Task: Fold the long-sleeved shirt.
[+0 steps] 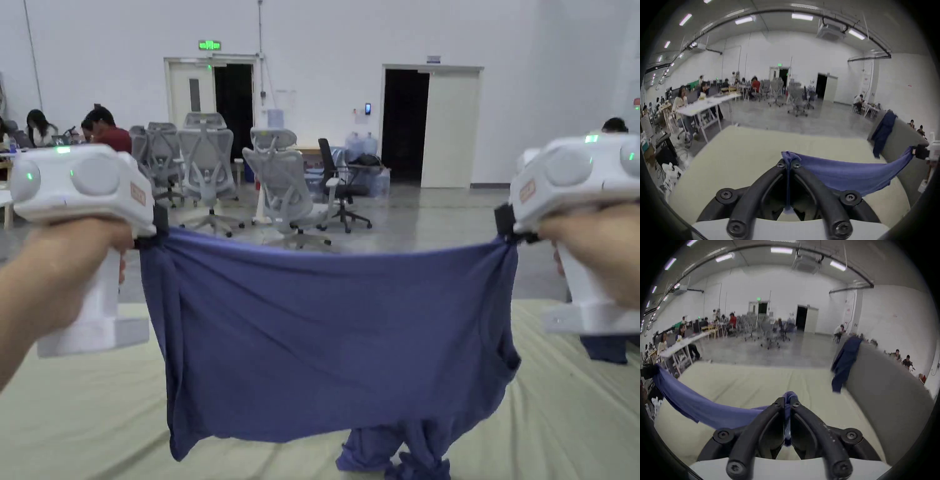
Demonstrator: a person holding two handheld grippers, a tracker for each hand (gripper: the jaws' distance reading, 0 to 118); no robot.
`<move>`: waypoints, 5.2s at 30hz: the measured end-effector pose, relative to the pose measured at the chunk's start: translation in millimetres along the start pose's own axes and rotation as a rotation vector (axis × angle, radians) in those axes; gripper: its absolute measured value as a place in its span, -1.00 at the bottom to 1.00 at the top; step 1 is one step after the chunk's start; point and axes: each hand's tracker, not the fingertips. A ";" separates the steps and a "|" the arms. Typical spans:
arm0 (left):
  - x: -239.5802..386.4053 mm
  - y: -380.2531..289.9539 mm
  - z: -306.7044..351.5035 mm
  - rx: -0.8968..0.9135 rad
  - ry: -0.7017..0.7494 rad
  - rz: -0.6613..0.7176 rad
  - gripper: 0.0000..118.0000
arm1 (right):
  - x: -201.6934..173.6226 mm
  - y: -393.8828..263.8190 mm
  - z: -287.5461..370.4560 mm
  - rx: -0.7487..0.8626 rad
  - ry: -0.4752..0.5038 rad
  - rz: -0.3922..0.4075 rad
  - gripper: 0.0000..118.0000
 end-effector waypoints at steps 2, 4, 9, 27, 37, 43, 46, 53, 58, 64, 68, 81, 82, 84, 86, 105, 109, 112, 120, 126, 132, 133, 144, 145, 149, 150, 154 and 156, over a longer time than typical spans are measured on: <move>-6.0 -53.3 -31.7 -0.079 0.009 0.002 -0.99 | -12.0 -57.9 -38.7 -0.110 0.019 0.021 -0.85; -8.5 -105.9 -54.0 -0.178 0.010 -0.001 -0.99 | -19.3 -112.7 -68.5 -0.206 0.033 0.022 -0.85; -21.1 -197.8 -59.4 -0.317 0.014 -0.030 -1.00 | -17.4 -207.4 -85.3 -0.352 0.056 0.019 -0.85; -72.1 -361.4 228.7 -0.422 -0.070 -0.049 -0.99 | 41.8 -404.9 168.4 -0.370 0.184 -0.031 -0.85; -91.6 -466.0 344.7 -0.494 -0.101 -0.007 -1.00 | 61.5 -515.2 254.0 -0.460 0.171 0.007 -0.85; -87.9 -527.8 352.3 -0.614 -0.084 -0.022 -1.00 | 53.4 -552.5 257.8 -0.558 0.147 0.087 -0.85; -82.9 -546.3 338.4 -0.649 -0.066 -0.018 -0.99 | 49.0 -566.8 243.4 -0.616 0.143 0.108 -0.85; -88.0 -540.3 323.3 -0.608 -0.036 0.011 -0.63 | 44.4 -567.4 236.5 -0.605 0.129 0.128 -0.63; -87.4 -504.9 360.9 -0.319 -0.154 0.049 0.91 | 68.6 -536.7 271.3 -0.422 0.057 0.023 0.99; -57.6 -498.8 379.7 -0.343 -0.160 0.137 0.87 | 65.3 -526.8 297.8 -0.323 0.059 -0.115 0.81; -35.1 -497.4 379.7 -0.350 -0.193 0.017 -0.94 | 45.2 -517.2 297.8 -0.221 0.065 -0.092 -0.94; -19.6 -476.9 329.3 -0.341 -0.199 0.062 -0.96 | -142.9 -346.1 67.2 -0.195 0.336 0.030 1.00; -24.1 -475.6 322.8 -0.345 -0.198 0.071 -0.96 | -161.3 -336.9 40.5 -0.259 0.319 0.051 1.00; -29.2 -476.1 312.9 -0.356 -0.193 0.090 -0.96 | -180.5 -332.9 -21.6 -0.332 0.324 0.153 1.00; -32.1 -477.9 306.5 -0.364 -0.183 0.098 -0.96 | -202.7 -327.7 -59.0 -0.400 0.286 0.188 0.91; -34.4 -463.1 350.0 -0.332 -0.219 0.091 -0.96 | -122.8 -307.6 110.8 -0.268 0.442 0.177 -0.89; -29.2 -466.0 374.3 -0.324 -0.224 0.080 -0.96 | -78.8 -364.3 197.1 -0.268 0.435 0.204 -0.89; -24.0 -470.3 391.4 -0.332 -0.229 0.086 -0.96 | -55.1 -412.2 235.1 -0.319 0.372 0.272 -0.89; -25.9 -482.0 425.4 -0.353 -0.185 0.088 -0.96 | -37.2 -524.6 223.0 -0.584 0.181 0.554 -0.88; -29.9 -488.3 430.7 -0.371 -0.175 0.097 -0.96 | -14.9 -528.1 213.8 -0.623 0.229 0.353 0.16; -30.9 -483.2 430.7 -0.371 -0.173 0.098 -0.96 | 5.8 -466.8 302.4 -0.262 0.207 0.202 0.99; -30.7 -482.5 427.6 -0.373 -0.174 0.097 -0.96 | 9.6 -461.1 314.0 -0.221 0.250 0.119 1.00; -30.6 -461.8 348.0 -0.423 -0.192 0.143 -0.40 | 10.9 -481.0 302.0 -0.297 0.347 -0.080 -0.94; -34.0 -454.2 322.8 -0.422 -0.192 0.144 0.20 | 11.2 -481.0 294.0 -0.315 0.350 -0.091 -0.94; -45.5 -431.8 213.6 -0.399 -0.056 0.067 0.92 | 4.1 -470.5 277.8 -0.343 0.339 -0.102 -0.94; -49.0 -430.1 184.6 -0.413 -0.010 0.069 0.92 | 3.7 -468.6 270.4 -0.351 0.326 -0.099 -0.94; -48.9 -431.8 92.5 -0.447 0.153 0.021 0.91 | 13.9 -472.1 235.0 -0.368 0.303 -0.113 -0.93; -39.9 -439.0 63.5 -0.475 0.142 -0.057 0.82 | 16.5 -474.7 217.1 -0.373 0.297 -0.124 -0.93</move>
